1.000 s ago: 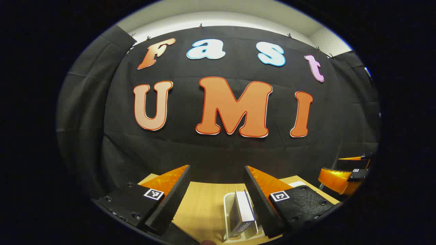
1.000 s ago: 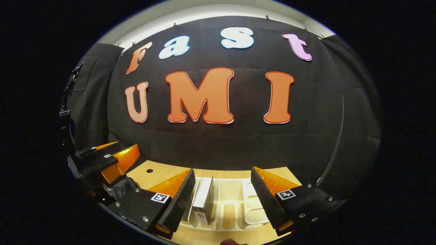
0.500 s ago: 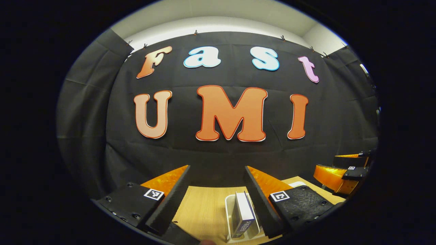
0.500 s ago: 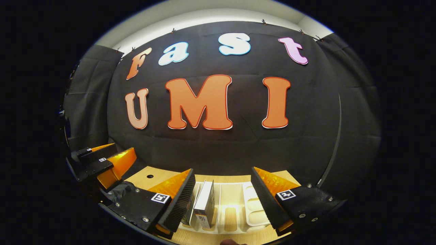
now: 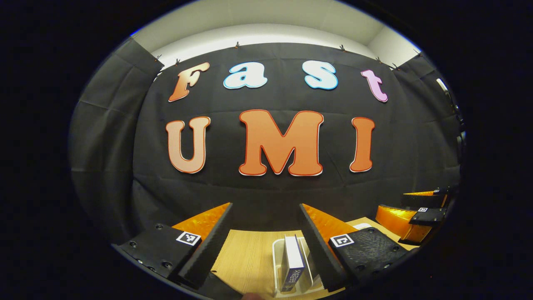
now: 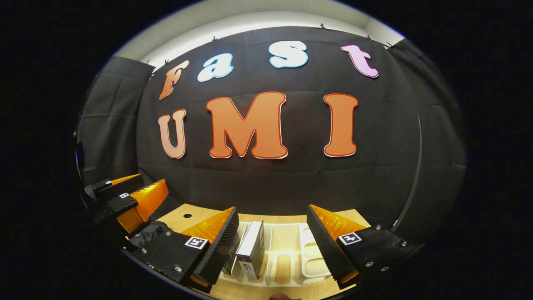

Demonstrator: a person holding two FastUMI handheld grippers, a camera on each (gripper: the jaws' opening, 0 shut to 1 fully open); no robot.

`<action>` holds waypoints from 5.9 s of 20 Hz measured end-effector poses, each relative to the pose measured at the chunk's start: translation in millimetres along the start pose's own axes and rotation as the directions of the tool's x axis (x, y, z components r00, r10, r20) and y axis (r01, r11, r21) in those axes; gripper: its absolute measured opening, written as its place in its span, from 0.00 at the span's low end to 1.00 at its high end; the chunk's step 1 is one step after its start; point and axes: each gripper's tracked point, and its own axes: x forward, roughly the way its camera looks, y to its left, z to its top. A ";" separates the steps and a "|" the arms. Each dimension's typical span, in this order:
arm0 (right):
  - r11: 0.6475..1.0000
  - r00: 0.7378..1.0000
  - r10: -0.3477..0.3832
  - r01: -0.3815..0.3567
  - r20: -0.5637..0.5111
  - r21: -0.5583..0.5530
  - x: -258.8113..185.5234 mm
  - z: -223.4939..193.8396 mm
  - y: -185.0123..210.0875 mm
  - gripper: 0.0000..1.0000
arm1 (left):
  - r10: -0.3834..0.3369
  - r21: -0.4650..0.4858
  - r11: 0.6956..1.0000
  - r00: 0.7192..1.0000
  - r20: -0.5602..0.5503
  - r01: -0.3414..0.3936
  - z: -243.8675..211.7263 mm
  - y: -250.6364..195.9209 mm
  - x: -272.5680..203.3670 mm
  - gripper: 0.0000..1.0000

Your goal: Open the schoolbag, grab two books from the bookshelf and put them into the schoolbag.

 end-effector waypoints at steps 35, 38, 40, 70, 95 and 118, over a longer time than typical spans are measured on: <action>0.993 0.987 0.087 -0.096 -0.134 -0.063 10.5 -74.4 -18.1 0.98 | 0.251 0.549 0.836 0.890 -0.381 0.000 -234.1 63.2 -106.2 0.96; 0.990 0.984 0.103 -0.115 -0.145 -0.076 15.8 -81.1 -21.7 0.98 | 0.272 0.592 0.805 0.868 -0.416 0.031 -261.0 64.4 -120.4 0.98; 0.989 0.981 0.115 -0.128 -0.154 -0.076 18.2 -85.1 -23.2 0.98 | 0.287 0.617 0.785 0.849 -0.443 0.056 -281.0 66.4 -129.2 0.98; 0.975 0.970 0.169 -0.190 -0.175 -0.113 9.3 -82.1 -7.5 0.98 | 0.381 0.662 0.724 0.689 -0.617 0.192 -358.4 137.3 -135.7 0.34; 0.966 0.833 0.086 -0.203 -0.547 -0.157 68.0 -93.6 112.7 0.99 | -0.231 -0.009 0.857 0.370 -0.900 0.515 -250.6 184.9 -97.4 0.06; 0.995 0.365 0.017 -0.097 -0.931 -0.020 116.3 -173.8 137.3 0.79 | -0.283 -0.101 0.778 0.202 -0.938 0.620 -206.5 206.7 -64.2 0.06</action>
